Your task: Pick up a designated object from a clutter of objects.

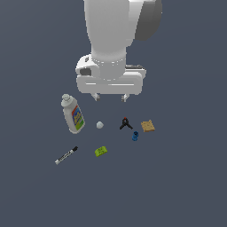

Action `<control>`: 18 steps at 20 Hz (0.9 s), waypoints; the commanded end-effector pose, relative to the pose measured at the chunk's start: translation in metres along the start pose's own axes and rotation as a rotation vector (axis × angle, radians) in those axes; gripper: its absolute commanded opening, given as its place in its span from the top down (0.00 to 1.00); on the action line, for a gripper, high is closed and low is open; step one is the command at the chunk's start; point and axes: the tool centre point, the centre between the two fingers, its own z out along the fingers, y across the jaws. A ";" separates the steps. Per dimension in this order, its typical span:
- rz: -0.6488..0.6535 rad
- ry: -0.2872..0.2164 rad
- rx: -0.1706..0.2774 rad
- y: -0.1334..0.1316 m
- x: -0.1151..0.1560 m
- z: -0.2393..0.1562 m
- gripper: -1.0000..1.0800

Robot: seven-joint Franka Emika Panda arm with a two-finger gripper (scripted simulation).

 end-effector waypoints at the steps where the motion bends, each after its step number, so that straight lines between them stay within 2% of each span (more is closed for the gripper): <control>1: 0.000 0.000 0.000 0.000 0.000 0.000 0.04; 11: -0.048 0.035 0.024 -0.021 0.006 -0.011 0.04; 18: -0.057 0.033 0.022 -0.017 0.007 -0.003 0.04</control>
